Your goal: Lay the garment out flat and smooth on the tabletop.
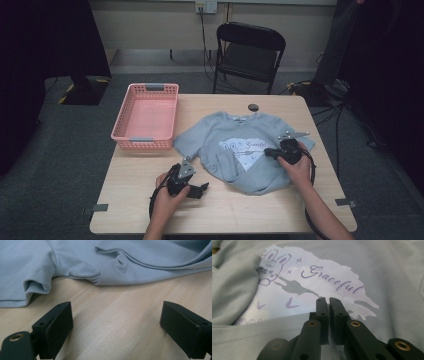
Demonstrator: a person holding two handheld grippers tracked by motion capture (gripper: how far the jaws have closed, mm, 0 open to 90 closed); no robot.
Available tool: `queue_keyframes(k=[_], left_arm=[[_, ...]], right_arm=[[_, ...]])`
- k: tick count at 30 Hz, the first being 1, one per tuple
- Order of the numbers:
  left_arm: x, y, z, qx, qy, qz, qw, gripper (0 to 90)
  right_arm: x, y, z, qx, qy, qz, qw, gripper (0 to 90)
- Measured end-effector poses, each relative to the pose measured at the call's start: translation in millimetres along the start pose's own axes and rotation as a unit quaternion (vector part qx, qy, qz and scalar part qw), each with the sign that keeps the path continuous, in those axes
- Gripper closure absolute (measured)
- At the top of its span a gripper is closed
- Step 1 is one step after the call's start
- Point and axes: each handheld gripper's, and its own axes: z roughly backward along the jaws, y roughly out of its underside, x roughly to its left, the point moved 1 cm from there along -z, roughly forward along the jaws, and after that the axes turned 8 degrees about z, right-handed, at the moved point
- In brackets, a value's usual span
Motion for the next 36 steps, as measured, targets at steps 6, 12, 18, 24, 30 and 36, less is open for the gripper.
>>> queue_keyframes(k=[6, 12, 18, 24, 30, 36], left_arm=[[0.0, 0.0, 0.0, 0.000, 0.000, 0.000, 1.0000, 10.7], [0.0, 0.0, 0.0, 0.000, 0.000, 0.000, 1.0000, 10.7], [0.0, 0.0, 0.0, 0.000, 0.000, 0.000, 1.0000, 10.7], [0.0, 0.0, 0.0, 0.000, 0.000, 0.000, 1.0000, 10.6], [0.0, 0.0, 0.0, 0.000, 0.000, 0.000, 1.0000, 10.6], [0.0, 0.0, 0.0, 0.000, 0.000, 0.000, 1.0000, 10.6]], right_arm=[[3.3, -1.1, 12.8, -0.017, -0.009, 0.000, 0.9998, 86.7], [7.9, -4.8, 24.9, -0.034, -0.018, 0.008, 0.9992, 86.8], [12.0, -6.3, 39.5, -0.058, -0.036, -0.003, 0.9977, 86.8], [20.6, -7.0, 54.1, -0.078, -0.052, 0.003, 0.9956, 86.8], [30.4, -5.6, 62.0, -0.081, -0.061, 0.016, 0.9947, 86.8], [34.9, -0.8, 68.2, -0.095, -0.080, 0.004, 0.9923, 86.8]])
